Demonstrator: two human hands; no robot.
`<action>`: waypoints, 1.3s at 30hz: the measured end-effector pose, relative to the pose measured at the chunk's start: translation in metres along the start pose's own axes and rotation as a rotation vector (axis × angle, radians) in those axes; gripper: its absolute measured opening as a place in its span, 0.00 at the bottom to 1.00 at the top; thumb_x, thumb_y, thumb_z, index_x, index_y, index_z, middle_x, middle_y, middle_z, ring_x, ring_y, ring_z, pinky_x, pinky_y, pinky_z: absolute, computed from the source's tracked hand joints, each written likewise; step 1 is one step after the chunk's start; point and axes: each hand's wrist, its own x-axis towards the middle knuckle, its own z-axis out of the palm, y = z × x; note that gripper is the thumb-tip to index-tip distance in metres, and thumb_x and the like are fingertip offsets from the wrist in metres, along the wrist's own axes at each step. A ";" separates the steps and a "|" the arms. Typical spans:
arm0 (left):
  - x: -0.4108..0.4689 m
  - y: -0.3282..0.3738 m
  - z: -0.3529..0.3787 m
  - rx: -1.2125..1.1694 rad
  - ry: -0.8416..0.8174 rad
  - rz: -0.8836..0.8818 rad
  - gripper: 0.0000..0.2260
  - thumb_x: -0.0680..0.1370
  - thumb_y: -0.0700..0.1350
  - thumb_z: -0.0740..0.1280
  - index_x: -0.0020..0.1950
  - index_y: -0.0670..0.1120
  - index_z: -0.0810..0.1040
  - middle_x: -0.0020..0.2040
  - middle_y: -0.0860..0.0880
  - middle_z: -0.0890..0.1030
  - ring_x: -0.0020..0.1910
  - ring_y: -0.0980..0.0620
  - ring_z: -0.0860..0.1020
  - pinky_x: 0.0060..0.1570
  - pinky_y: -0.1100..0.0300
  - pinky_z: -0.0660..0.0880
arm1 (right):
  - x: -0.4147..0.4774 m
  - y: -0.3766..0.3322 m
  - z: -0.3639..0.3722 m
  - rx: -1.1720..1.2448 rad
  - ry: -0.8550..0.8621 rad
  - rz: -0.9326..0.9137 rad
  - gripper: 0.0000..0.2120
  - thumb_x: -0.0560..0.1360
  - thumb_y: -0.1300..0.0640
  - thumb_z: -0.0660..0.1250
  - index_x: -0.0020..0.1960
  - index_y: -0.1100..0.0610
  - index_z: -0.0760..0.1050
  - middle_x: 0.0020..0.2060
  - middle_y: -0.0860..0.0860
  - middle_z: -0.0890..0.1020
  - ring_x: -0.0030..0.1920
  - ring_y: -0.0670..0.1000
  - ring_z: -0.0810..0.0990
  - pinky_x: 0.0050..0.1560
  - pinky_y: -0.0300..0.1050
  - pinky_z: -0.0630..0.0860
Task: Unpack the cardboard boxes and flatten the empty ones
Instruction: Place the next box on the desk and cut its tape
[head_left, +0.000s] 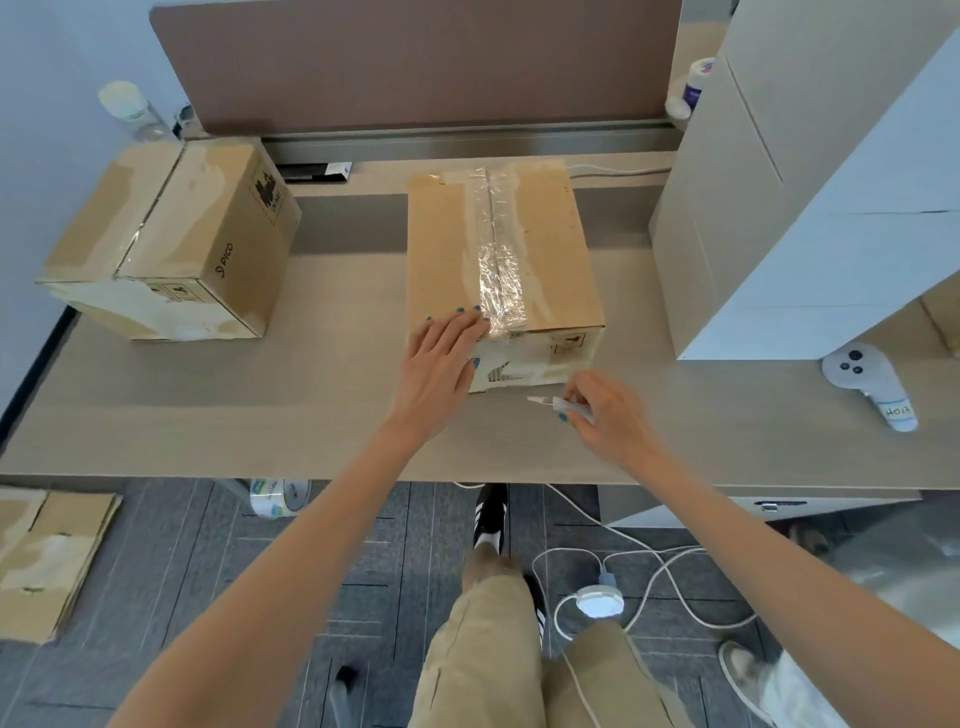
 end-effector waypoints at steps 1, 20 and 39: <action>-0.001 0.002 0.001 -0.002 0.014 -0.006 0.21 0.78 0.40 0.63 0.72 0.45 0.71 0.73 0.49 0.71 0.73 0.48 0.67 0.72 0.48 0.62 | -0.005 0.005 0.006 -0.020 -0.027 0.006 0.08 0.70 0.62 0.73 0.45 0.58 0.74 0.39 0.46 0.73 0.38 0.50 0.71 0.41 0.43 0.62; -0.008 0.002 0.003 -0.009 0.003 -0.014 0.26 0.77 0.37 0.64 0.75 0.47 0.69 0.76 0.50 0.68 0.76 0.49 0.63 0.76 0.50 0.55 | -0.043 0.042 0.045 -0.227 -0.310 -0.004 0.10 0.72 0.59 0.70 0.52 0.56 0.73 0.51 0.50 0.75 0.50 0.53 0.73 0.45 0.42 0.61; 0.039 -0.016 -0.042 0.188 -0.404 -0.114 0.28 0.80 0.60 0.57 0.78 0.50 0.61 0.76 0.40 0.62 0.76 0.34 0.58 0.50 0.38 0.77 | 0.073 -0.026 -0.019 -0.212 0.229 -0.150 0.26 0.68 0.48 0.75 0.61 0.55 0.71 0.62 0.54 0.72 0.62 0.55 0.70 0.59 0.50 0.67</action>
